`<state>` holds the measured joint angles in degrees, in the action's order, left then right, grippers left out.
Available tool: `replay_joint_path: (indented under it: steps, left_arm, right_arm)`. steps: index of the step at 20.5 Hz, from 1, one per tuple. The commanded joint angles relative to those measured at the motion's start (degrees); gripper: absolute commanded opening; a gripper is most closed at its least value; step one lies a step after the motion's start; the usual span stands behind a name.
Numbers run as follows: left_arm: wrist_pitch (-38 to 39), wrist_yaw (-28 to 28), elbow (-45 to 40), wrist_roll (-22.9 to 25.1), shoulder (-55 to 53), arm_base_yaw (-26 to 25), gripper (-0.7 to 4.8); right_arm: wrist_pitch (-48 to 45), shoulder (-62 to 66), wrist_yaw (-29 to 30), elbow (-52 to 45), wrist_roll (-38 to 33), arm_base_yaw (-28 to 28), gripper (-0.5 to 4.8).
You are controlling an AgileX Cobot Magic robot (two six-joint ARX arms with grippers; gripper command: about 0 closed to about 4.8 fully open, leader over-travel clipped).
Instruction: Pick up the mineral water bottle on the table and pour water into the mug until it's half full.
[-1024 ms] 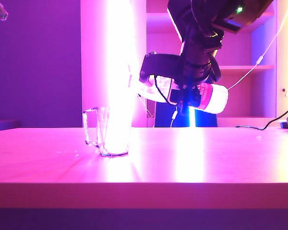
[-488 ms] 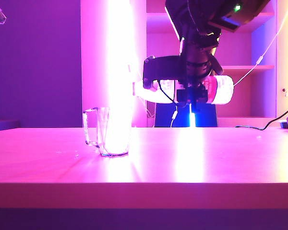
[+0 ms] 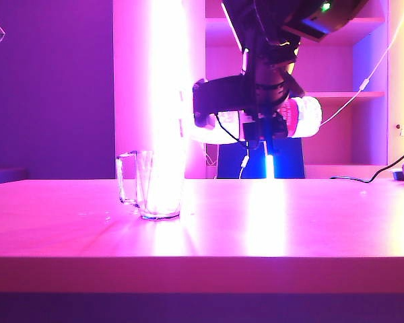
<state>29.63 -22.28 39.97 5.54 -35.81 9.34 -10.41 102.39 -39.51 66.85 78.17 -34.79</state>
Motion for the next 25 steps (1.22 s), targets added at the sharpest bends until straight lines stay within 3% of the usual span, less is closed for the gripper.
replay_joint_path:
  steps: [1, 25]
  left_arm:
    - [0.02, -0.02, 0.31, 0.02, 0.07, 0.0, -0.05]
    - [2.89, -0.02, 0.31, 0.02, 0.09, 0.0, -0.05]
  right_arm:
    - [-3.13, -0.55, -1.99, 0.55, 1.7, -0.63, 2.39]
    - [-3.48, -0.55, -5.84, 0.55, 4.85, -0.68, 2.42]
